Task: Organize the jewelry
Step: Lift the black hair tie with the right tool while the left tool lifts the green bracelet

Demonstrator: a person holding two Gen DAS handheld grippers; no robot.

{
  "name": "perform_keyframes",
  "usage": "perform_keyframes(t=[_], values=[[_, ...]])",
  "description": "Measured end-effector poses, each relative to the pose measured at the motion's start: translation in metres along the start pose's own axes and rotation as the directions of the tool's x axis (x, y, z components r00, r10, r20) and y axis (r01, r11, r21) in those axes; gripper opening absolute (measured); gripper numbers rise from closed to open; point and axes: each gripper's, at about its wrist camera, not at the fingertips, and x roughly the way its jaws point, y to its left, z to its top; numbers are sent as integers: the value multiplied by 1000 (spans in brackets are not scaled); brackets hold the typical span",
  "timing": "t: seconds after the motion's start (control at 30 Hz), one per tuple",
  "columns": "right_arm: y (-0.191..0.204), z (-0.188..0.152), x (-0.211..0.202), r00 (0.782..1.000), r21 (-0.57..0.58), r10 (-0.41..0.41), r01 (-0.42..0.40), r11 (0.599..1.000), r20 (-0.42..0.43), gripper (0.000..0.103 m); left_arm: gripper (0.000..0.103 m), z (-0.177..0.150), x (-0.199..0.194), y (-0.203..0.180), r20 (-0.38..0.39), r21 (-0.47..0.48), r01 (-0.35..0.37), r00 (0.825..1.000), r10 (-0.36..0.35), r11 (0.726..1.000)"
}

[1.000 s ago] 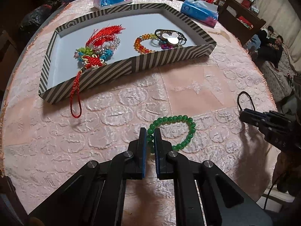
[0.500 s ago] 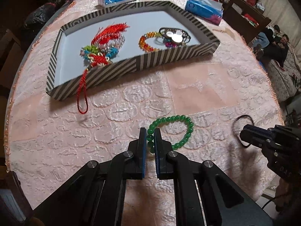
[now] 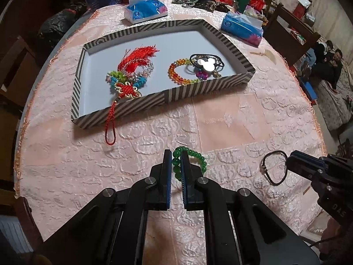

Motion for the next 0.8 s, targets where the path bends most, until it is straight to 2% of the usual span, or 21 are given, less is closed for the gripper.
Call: perform_keyframes(t=[0.8], values=[[16,10,-4,1000,-45,-25,26,999,17,10,6,10,3,13,15,-28,-38,999,39,999]])
